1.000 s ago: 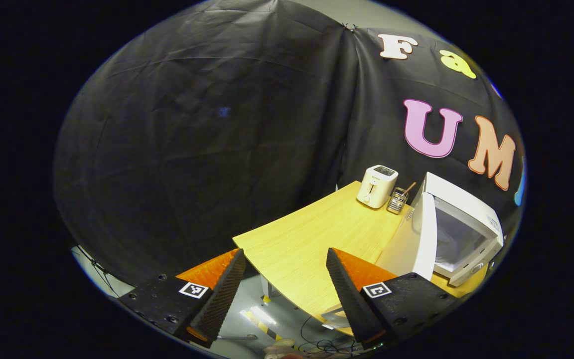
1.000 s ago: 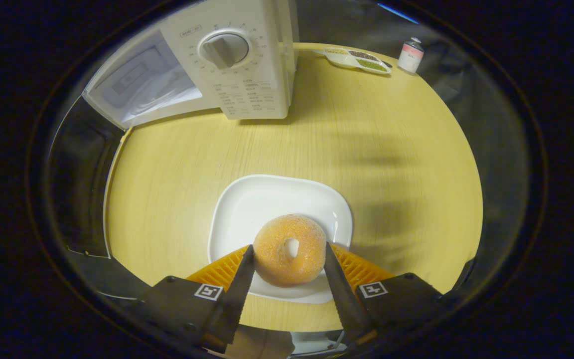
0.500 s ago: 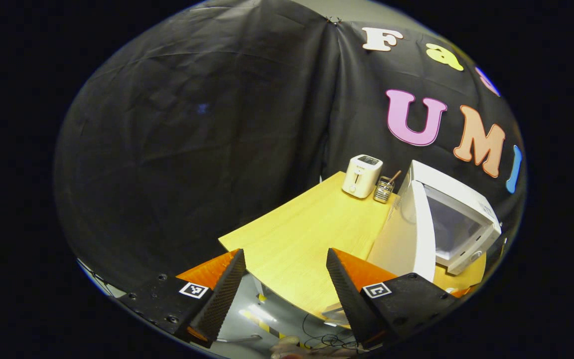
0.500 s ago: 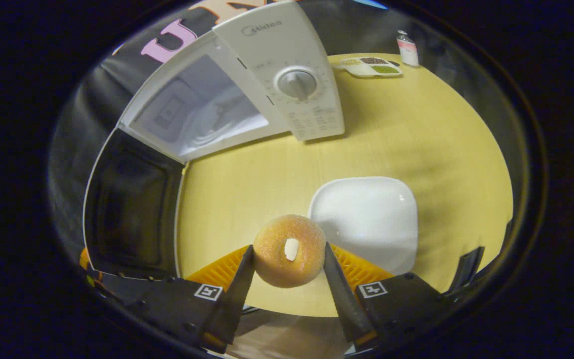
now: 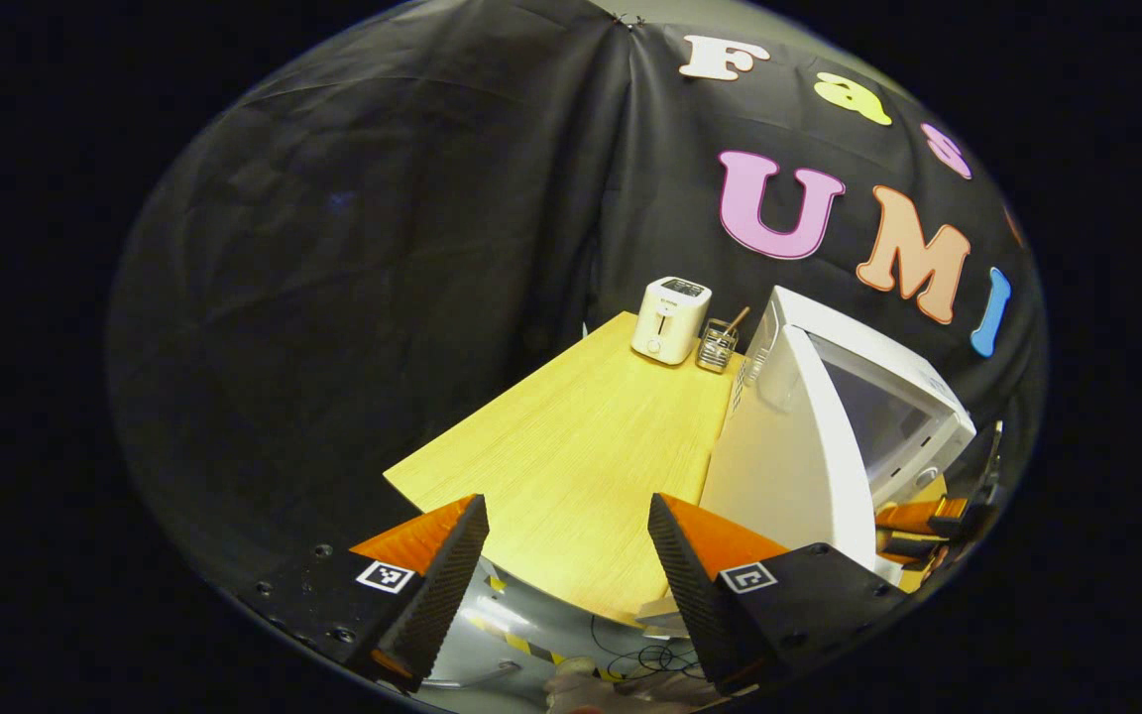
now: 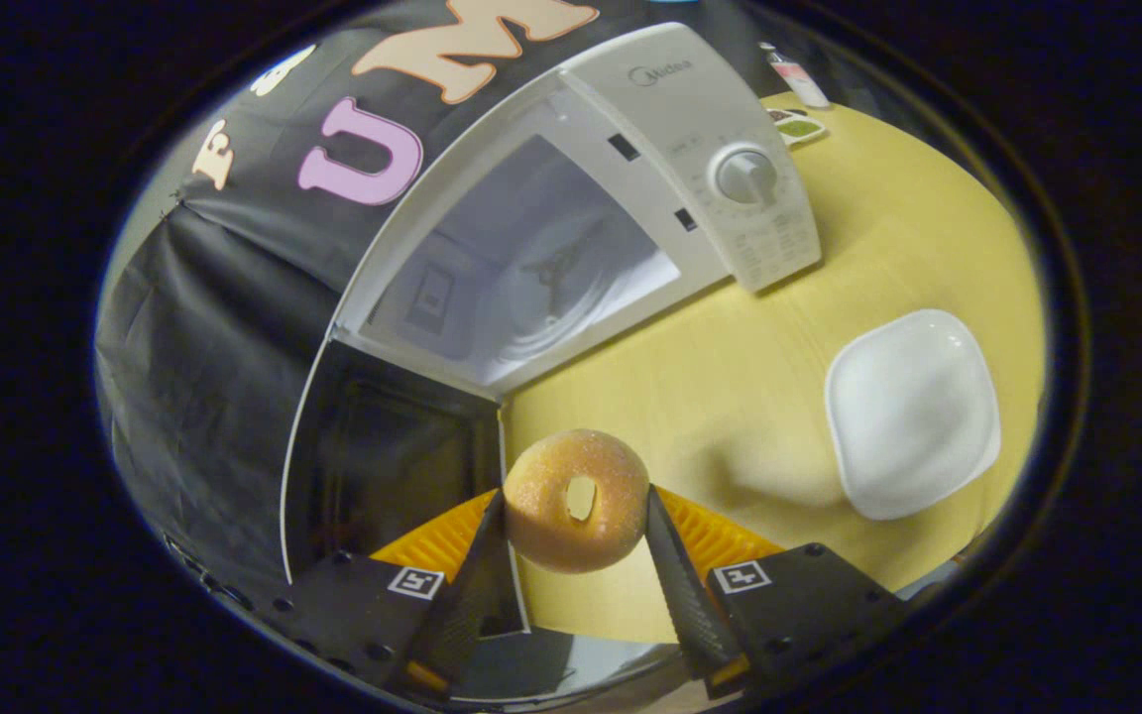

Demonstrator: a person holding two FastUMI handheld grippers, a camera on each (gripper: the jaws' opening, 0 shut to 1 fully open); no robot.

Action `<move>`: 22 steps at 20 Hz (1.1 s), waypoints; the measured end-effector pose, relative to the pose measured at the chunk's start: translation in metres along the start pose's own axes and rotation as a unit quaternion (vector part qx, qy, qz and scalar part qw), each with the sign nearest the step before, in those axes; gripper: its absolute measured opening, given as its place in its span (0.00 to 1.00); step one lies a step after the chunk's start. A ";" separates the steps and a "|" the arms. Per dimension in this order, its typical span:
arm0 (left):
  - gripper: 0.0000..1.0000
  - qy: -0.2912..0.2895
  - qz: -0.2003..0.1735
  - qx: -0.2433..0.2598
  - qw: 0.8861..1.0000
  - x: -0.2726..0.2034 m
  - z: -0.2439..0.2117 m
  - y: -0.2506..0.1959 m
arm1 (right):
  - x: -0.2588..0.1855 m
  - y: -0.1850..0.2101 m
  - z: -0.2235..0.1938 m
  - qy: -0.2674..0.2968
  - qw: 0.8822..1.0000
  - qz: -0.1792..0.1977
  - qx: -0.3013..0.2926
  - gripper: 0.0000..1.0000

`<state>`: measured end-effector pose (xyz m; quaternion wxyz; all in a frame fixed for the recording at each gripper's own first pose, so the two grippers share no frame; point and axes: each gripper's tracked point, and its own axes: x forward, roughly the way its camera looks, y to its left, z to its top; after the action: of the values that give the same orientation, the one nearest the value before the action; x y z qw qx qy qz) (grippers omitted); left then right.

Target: Open the microwave oven with the left hand, put the food in, and close the microwave oven.

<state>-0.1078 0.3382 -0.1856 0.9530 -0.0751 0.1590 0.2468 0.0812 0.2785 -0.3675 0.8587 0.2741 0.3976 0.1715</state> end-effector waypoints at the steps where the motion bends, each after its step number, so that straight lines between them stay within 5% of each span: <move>1: 0.96 0.004 -0.006 0.005 1.000 0.002 -0.002 0.000 | 0.010 0.008 0.004 -0.013 1.000 0.004 0.006 0.83; 7: 0.96 0.022 -0.029 0.024 0.999 0.013 -0.001 0.001 | 0.068 0.042 0.042 -0.098 0.995 -0.007 0.030 0.76; 14: 0.96 0.061 -0.030 0.017 0.998 0.017 -0.020 0.009 | 0.120 0.018 0.092 -0.191 0.975 -0.105 0.048 0.77; 16: 0.96 0.071 -0.022 0.015 0.997 0.017 -0.025 0.015 | 0.130 0.021 0.105 -0.214 0.970 -0.109 0.048 0.75; 17: 0.96 0.074 -0.018 0.015 0.997 0.016 -0.025 0.018 | 0.134 0.024 0.111 -0.223 0.968 -0.112 0.044 0.85; 22: 0.96 0.082 -0.006 0.014 0.997 0.016 -0.028 0.025 | 0.146 0.036 0.139 -0.257 0.959 -0.113 0.042 0.85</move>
<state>-0.1147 0.3605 -0.2186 0.9391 -0.0829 0.2392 0.2323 0.2771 0.3350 -0.3575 0.9334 0.2983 0.1986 -0.0199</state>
